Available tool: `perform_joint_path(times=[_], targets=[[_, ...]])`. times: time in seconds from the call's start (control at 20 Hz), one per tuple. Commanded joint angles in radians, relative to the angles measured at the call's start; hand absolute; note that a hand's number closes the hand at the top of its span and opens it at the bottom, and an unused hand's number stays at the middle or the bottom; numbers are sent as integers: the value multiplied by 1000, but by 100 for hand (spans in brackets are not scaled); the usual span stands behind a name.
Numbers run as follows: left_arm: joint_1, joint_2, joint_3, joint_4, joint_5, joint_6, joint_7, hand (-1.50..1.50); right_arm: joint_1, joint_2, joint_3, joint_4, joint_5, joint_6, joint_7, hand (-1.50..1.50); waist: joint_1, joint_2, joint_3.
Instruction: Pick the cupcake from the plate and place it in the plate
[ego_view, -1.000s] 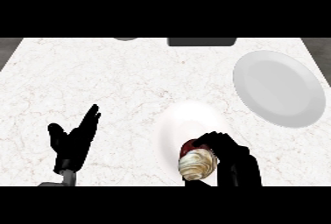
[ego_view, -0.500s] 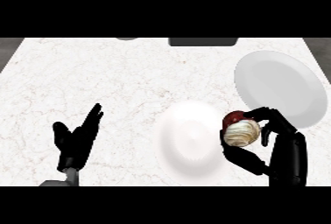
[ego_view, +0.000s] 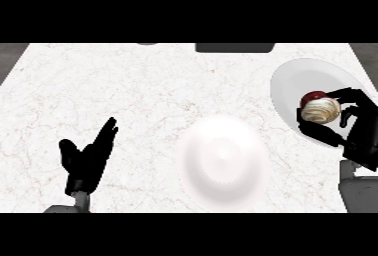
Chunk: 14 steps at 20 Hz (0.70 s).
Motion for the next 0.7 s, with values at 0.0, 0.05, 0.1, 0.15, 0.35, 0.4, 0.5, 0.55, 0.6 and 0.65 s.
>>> perform_joint_path(times=[0.0, 0.05, 0.1, 0.15, 0.35, 0.4, 0.5, 0.55, 0.6, 0.65], targets=[[38, -27, -28, 7, -17, 21, 34, 0, -133, -40, -126, 246, -144, 12, -178, 150, 11, 7, -6], [6, -25, -26, 38, -21, 6, 15, 0, -180, -64, -160, 298, -189, 51, -205, 150, 8, 8, -7], [65, -30, -34, 24, -19, -6, -28, 0, -228, -93, -177, 327, -192, 88, -201, 150, 13, 7, -7], [21, -29, -25, 40, -20, 2, 3, 0, -244, -54, -192, 429, -202, 39, -291, 150, 16, 11, -6], [-5, -21, -18, 20, -20, 0, 38, 0, -347, -98, -273, 668, -263, 97, -471, 150, 20, 12, -6], [15, -32, -35, 18, -25, -1, 28, 0, -405, -114, -290, 729, -263, 106, -458, 150, 34, 16, -6], [53, -16, -29, -29, -27, -4, 30, 0, -414, -131, -340, 808, -302, 125, -575, 150, 21, 10, -6], [-2, -29, -32, 6, -28, 5, 57, 0, -401, -144, -272, 856, -224, 154, -354, 150, 33, 18, -7], [-28, -28, -14, 1, -2, -6, 74, 0, -450, -176, -254, 904, -202, 196, -319, 150, 39, 19, -7], [-17, -27, -33, 10, -29, -1, 59, 0, -440, -193, -208, 945, -137, 191, -308, -150, 50, 25, -8]])
